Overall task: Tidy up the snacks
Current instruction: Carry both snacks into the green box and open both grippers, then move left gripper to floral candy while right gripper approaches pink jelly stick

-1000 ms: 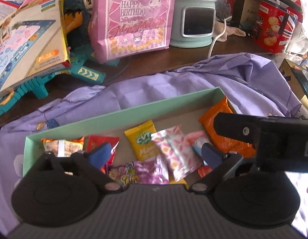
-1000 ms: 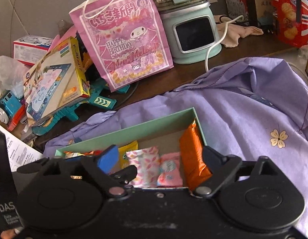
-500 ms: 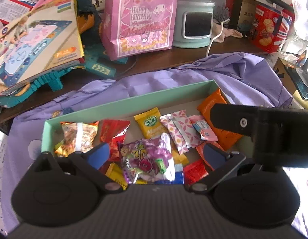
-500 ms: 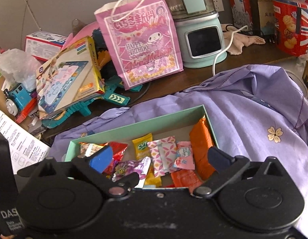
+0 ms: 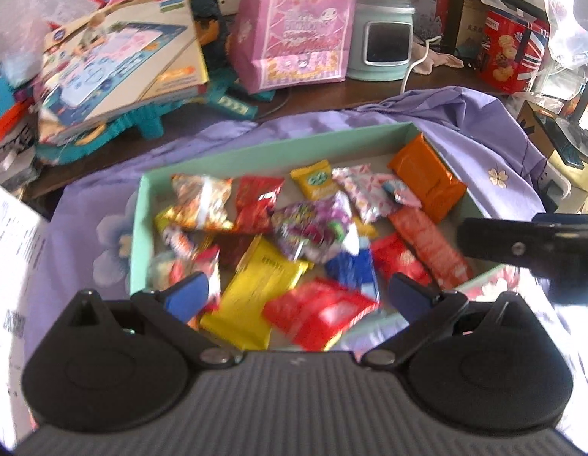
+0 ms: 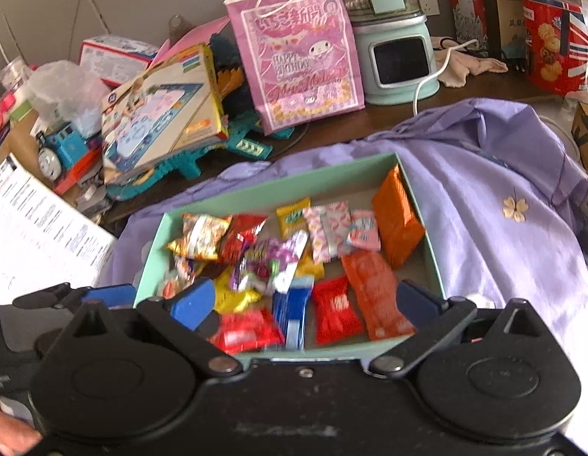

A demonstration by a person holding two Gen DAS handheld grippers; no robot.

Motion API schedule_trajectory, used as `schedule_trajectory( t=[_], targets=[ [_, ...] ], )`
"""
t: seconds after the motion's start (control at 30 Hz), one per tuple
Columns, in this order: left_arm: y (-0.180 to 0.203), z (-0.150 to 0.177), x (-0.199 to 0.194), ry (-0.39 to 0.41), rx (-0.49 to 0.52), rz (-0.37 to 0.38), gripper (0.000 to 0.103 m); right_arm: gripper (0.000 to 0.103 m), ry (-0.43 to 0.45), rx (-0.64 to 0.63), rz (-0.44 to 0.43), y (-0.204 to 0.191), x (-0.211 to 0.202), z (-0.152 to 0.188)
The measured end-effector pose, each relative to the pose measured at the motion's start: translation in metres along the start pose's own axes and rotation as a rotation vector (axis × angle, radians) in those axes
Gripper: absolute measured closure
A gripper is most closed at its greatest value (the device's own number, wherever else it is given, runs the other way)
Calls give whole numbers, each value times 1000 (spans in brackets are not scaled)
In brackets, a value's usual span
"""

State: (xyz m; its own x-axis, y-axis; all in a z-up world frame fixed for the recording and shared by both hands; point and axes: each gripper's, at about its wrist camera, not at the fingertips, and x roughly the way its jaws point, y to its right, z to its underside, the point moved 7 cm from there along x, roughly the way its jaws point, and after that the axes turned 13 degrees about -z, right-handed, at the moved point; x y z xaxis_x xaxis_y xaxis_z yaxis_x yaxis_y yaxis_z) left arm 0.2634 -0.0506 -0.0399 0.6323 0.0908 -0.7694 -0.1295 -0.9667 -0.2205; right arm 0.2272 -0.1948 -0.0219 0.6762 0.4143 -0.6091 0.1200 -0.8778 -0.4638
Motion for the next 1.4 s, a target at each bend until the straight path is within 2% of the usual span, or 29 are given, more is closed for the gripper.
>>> schedule_trajectory(
  t=[0.33,0.47,0.57,0.63,0.77,1.03,1.3,1.37,1.4],
  targets=[
    [-21,67,-5,-70,-70,27,0,0,-72,-50,-17,-3,-2,49],
    [-24,94,12,-132,-104,13,0,0,-111,-60,-12,1,12,70],
    [-28,108,30,-191,-140,-12,0,6,-134,-67,-5,4,22,79],
    [-32,113,42,-229,-175,-33,0,17,-136,-85,7,7,27,80],
    [-38,111,61,-273,-249,-65,0,28,-150,-125,29,14,38,81],
    [-35,102,85,-306,-281,-89,0,29,-247,-255,-25,14,69,94],
    [-26,100,98,-288,-238,-92,0,29,-328,-314,-43,13,98,108],
    [-27,102,97,-282,-230,-87,0,30,-342,-356,-26,8,97,115],
    [-29,103,96,-279,-226,-88,0,35,-345,-371,-13,6,95,119]
  ],
)
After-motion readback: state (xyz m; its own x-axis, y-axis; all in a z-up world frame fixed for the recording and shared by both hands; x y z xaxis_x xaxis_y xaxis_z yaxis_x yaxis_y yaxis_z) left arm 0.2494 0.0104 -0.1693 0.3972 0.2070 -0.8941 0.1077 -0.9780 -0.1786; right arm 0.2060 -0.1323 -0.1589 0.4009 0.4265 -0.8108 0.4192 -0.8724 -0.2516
